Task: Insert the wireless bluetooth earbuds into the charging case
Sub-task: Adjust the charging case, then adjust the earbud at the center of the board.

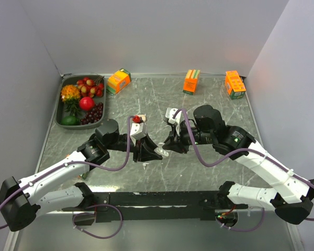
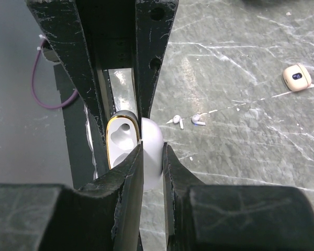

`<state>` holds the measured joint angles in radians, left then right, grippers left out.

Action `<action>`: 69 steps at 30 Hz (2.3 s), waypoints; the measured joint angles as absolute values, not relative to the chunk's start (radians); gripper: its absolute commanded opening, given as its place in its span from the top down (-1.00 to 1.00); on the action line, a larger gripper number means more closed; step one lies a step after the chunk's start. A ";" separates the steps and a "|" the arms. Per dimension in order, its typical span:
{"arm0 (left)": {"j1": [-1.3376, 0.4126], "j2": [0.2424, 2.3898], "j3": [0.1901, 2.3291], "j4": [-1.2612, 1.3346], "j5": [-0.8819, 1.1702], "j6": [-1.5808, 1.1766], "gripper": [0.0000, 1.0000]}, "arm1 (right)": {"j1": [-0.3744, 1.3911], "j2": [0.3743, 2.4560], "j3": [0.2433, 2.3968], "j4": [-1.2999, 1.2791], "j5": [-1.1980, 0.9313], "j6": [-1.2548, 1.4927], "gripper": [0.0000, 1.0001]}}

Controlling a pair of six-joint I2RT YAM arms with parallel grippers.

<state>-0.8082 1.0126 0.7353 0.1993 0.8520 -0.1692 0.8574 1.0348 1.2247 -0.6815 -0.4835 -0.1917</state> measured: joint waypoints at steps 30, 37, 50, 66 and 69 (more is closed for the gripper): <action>-0.807 0.508 0.314 0.404 0.220 -0.415 0.98 | 0.636 1.112 0.942 -0.437 -0.377 0.366 -0.25; -0.808 0.392 0.316 0.295 0.070 -0.413 0.98 | 0.819 1.325 0.930 -0.427 -0.261 0.389 -0.16; -0.810 0.308 0.324 0.160 0.020 -0.414 0.98 | 0.925 1.581 1.034 -0.363 -0.111 0.292 -0.18; -0.813 0.223 0.339 0.105 0.026 -0.415 0.98 | 1.001 1.712 1.033 -0.267 -0.121 0.272 -0.11; -0.813 0.208 0.339 0.104 0.030 -0.417 0.98 | 1.005 1.742 1.038 -0.265 -0.114 0.272 -0.09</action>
